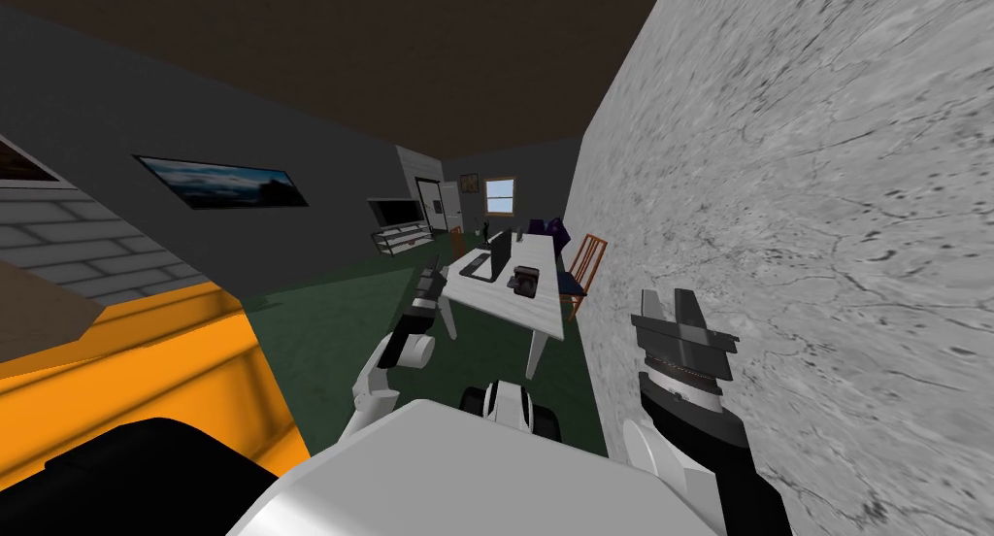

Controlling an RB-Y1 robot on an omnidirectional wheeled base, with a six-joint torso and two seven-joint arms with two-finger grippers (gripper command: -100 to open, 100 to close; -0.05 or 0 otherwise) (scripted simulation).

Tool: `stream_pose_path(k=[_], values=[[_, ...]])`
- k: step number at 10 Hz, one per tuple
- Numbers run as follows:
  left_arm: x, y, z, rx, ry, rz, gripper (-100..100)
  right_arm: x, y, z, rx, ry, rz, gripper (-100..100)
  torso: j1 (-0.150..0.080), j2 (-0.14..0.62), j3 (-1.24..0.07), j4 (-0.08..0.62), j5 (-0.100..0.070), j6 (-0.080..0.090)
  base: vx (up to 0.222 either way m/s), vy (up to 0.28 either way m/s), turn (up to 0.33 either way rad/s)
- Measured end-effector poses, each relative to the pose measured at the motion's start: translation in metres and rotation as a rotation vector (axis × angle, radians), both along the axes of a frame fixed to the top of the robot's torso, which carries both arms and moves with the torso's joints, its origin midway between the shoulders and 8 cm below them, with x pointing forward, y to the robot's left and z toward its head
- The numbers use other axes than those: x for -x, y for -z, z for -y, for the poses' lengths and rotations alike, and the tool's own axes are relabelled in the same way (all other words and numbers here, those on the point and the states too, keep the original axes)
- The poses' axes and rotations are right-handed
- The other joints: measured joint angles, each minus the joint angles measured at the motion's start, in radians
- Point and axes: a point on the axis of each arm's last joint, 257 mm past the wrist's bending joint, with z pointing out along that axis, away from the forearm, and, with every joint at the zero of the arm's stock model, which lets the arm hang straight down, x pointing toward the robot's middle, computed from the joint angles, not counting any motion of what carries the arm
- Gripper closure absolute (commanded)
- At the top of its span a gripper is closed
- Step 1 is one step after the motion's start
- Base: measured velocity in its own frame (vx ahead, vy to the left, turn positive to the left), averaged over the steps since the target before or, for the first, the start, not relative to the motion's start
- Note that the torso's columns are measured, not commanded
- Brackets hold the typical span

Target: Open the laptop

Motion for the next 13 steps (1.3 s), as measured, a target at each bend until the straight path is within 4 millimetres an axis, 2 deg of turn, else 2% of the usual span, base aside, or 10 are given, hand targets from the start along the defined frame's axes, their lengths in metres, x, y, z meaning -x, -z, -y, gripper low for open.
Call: stream_pose_path(k=[13], values=[[-0.058,0.012,-0.049,0.073,-0.078,-0.178,-100,0.000,0.000,0.000,0.000,0.000,0.000,0,0.001,0.001,0.000,0.000,0.000,0.000,0.023,-0.054,-0.039]])
